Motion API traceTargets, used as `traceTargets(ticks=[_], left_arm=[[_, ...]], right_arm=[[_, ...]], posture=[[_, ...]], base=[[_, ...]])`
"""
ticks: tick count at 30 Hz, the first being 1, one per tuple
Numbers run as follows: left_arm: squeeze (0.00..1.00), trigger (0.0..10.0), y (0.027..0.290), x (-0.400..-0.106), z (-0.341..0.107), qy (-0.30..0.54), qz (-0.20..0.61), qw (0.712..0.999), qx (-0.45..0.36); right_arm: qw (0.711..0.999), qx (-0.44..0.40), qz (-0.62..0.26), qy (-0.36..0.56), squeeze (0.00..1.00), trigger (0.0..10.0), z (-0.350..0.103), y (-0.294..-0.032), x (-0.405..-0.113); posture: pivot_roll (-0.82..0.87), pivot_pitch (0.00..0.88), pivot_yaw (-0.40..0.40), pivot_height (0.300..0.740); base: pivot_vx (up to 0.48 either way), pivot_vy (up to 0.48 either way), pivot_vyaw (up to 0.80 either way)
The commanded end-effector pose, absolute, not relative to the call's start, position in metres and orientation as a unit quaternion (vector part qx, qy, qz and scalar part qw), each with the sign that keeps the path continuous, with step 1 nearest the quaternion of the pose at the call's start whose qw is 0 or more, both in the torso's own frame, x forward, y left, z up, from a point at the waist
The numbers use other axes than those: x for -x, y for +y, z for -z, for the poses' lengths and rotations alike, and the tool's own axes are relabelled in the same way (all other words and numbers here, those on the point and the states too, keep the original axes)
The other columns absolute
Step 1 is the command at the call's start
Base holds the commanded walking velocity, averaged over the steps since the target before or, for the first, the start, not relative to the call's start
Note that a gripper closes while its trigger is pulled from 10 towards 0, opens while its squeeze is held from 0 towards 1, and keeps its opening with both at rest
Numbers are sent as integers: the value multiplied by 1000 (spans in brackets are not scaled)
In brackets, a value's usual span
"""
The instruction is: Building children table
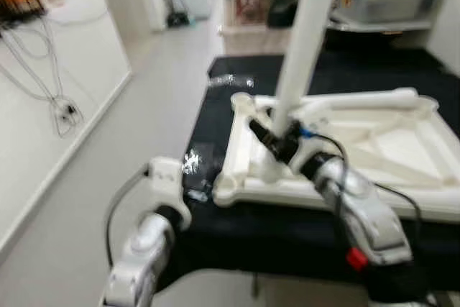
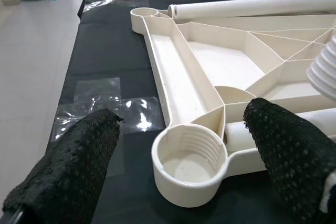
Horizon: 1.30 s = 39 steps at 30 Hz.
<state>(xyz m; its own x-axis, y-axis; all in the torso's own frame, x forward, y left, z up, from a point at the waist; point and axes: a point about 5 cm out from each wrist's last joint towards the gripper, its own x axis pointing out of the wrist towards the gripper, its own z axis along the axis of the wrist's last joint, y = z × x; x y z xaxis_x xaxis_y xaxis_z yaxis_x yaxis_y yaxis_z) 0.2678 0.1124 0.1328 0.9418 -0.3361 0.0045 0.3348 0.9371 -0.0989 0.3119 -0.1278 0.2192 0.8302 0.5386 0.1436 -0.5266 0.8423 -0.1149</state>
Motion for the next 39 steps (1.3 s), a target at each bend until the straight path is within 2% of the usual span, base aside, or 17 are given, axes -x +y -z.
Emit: traceTargets(ticks=[1, 4, 6, 8, 14, 21, 26, 31, 32, 33, 34, 37, 39], left_arm=[[0, 10000, 121, -258, -127, 18, 177, 984, 29], [0, 10000, 121, -236, -122, 30, 206, 978, 5], [0, 10000, 123, -230, -121, 35, 205, 978, -1], [0, 10000, 128, -215, -121, 35, 189, 981, -13], [0, 10000, 130, -205, -125, 30, 157, 987, -22], [0, 10000, 118, -199, -130, 10, 179, 983, -47], [0, 10000, 117, -198, -132, 7, 179, 982, -50], [0, 10000, 109, -195, -139, -25, 234, 970, -65], [0, 10000, 106, -193, -141, -35, 255, 964, -71], [0, 10000, 106, -193, -141, -35, 255, 964, -71], [0, 10000, 105, -190, -143, -41, 272, 959, -72], [0, 10000, 104, -187, -144, -44, 281, 956, -74], [0, 10000, 103, -181, -145, -45, 298, 951, -64]], right_arm=[[942, 44, -317, -100, 0, 10000, -226, -117, -307], [922, 62, -367, -107, 0, 10000, -234, -114, -306], [915, 63, -384, -108, 0, 10000, -236, -113, -306], [894, 86, -426, -114, 0, 10000, -244, -107, -307], [884, 96, -443, -110, 0, 10000, -251, -98, -316], [877, 92, -462, -100, 0, 10000, -265, -92, -333], [873, 86, -471, -93, 0, 10000, -268, -93, -335], [862, 71, -490, -106, 0, 10000, -291, -105, -347], [849, 69, -512, -114, 0, 10000, -298, -110, -349], [849, 69, -512, -114, 0, 10000, -298, -110, -349], [832, 65, -536, -125, 0, 10000, -305, -117, -348], [820, 63, -553, -133, 0, 10000, -310, -121, -348], [795, 67, -589, -128, 0, 10000, -313, -136, -349]], posture=[[-67, 39, 42, 740], [-57, 59, 34, 740], [-53, 65, 31, 740], [-32, 94, 10, 740], [-11, 119, -12, 740], [1, 169, -28, 740], [3, 177, -31, 740], [13, 223, -32, 740], [17, 229, -29, 740], [17, 229, -29, 740], [24, 243, -19, 740], [24, 243, -19, 740], [30, 261, -4, 740]], base=[[0, 0, 0], [0, 0, 0], [0, 0, 0], [0, 0, 800], [0, 0, 800], [0, 0, 800], [0, 0, 315], [0, 0, 0], [0, 0, 0], [0, 0, 0], [0, 0, 0], [0, 0, 0], [0, 0, 0]])
